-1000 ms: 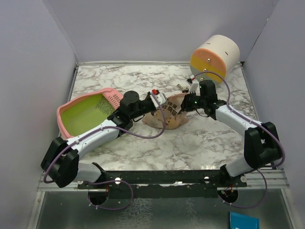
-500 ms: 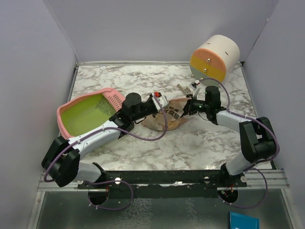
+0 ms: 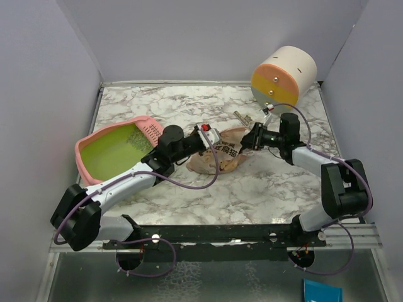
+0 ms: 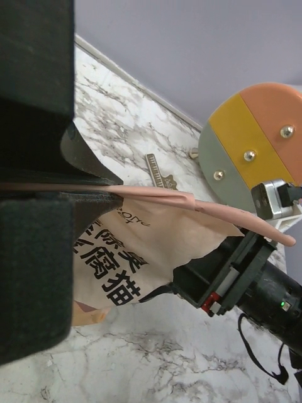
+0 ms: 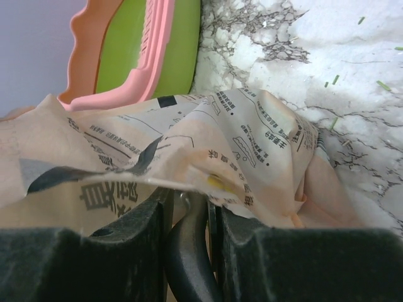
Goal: Fill the litter box with clean litter
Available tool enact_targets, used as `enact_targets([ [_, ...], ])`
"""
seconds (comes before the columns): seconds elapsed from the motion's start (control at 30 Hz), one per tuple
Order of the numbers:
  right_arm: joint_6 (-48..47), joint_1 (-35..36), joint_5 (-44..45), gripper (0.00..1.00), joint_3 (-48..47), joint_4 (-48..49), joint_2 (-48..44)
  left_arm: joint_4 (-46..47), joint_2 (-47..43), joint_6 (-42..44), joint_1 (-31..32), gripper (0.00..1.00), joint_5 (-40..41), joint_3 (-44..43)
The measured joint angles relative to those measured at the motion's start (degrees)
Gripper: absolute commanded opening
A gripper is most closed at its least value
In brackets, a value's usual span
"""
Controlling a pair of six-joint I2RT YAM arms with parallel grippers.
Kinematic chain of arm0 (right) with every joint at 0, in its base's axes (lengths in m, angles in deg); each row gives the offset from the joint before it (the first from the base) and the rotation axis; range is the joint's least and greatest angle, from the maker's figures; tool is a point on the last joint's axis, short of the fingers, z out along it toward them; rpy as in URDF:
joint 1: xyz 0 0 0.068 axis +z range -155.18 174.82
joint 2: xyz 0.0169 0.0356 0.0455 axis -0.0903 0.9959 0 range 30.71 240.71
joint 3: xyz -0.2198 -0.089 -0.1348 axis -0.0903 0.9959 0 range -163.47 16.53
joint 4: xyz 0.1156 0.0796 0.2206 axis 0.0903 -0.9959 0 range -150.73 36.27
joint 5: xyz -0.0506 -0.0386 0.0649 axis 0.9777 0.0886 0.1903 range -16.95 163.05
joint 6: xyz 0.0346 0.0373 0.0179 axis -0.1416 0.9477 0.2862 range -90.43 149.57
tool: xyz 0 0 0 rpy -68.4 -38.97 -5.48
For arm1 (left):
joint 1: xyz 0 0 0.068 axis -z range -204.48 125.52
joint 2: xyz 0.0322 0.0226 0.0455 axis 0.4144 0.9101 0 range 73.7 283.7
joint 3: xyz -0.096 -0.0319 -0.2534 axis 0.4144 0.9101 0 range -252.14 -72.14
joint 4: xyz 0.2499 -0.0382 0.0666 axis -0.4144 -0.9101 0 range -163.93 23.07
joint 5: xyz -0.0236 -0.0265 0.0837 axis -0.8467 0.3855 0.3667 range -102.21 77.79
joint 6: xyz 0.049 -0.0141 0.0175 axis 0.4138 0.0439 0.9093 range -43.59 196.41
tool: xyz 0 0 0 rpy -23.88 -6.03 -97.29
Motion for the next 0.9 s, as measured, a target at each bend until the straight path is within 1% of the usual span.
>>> enact_targets([
  [0.2, 0.33, -4.72, -0.79, 0.01, -1.53, -6.01, -3.41, 0.17, -0.92, 1.55, -0.33, 0.00, 3.10, 0.00],
  [0.4, 0.96, -9.97, -3.91, 0.01, -1.86, -8.46, -4.63, 0.00, -0.76, 2.64, -0.68, 0.00, 4.61, -0.52],
  [0.7, 6.51, -14.80, -6.82, 0.01, -0.79, -4.70, -6.10, -2.16, 3.41, 3.48, -1.55, 0.00, 4.98, -5.99],
  [0.9, 9.57, -17.42, -8.35, 0.01, -0.39, -2.84, -8.81, -2.36, 3.63, 3.43, -1.70, 0.00, 4.94, -6.58],
])
